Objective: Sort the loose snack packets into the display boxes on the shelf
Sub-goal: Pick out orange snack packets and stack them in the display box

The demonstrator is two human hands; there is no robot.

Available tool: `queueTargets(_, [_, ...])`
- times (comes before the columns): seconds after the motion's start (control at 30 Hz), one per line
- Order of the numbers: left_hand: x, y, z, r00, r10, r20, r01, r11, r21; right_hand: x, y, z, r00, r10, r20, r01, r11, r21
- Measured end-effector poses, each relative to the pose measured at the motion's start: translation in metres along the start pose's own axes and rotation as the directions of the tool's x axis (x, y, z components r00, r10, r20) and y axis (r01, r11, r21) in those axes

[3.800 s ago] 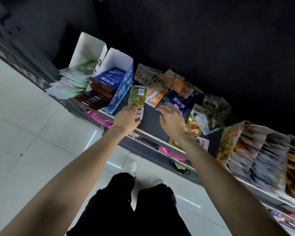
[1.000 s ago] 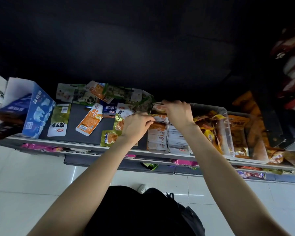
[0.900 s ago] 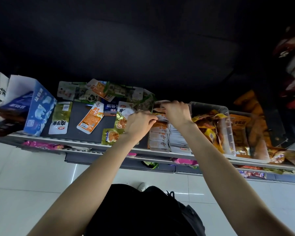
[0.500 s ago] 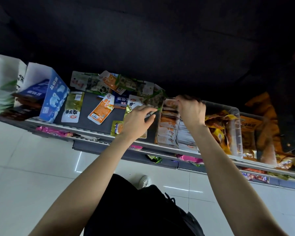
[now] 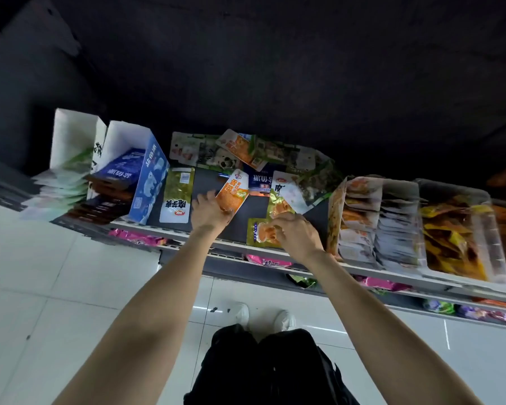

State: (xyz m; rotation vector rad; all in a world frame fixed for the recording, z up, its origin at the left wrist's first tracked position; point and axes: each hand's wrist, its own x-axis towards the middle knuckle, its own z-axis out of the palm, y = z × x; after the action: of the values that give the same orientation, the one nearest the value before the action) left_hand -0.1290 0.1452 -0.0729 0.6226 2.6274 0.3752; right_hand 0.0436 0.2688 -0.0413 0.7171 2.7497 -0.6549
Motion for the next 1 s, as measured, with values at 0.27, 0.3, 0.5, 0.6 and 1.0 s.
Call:
queueTargets(0.27, [0.007,-0.020,-0.007,1.000,0.028,0.015,-0.026,0.995,-0.098,0.010,0.001,0.026,0.986,0.099,0.134,-0.106,0.994,0.042])
queueTargets(0.3, [0.001,-0.023,-0.015,0.999,0.034,-0.012,-0.035,0.992,-0.123,0.009,-0.004,0.022,0.985,0.110,0.136,-0.117,0.992,0.043])
queueTargets(0.5, [-0.061,-0.025,-0.049,0.616,0.545,-0.569,-0.612,0.786,0.089,-0.024,-0.075,-0.035,0.927,0.374,-0.031,-0.143,0.427,0.893])
queueTargets(0.6, [-0.079,-0.017,-0.049,0.405,0.729,-0.552,-0.791,0.583,0.188,-0.052,-0.082,-0.055,0.846,0.533,-0.024,-0.027,0.089,0.996])
queueTargets(1.0, [-0.083,0.046,-0.030,0.147,0.982,-0.115,-0.972,0.165,0.166,-0.132,-0.005,-0.069,0.727,0.599,-0.336,-0.105,0.580,0.808])
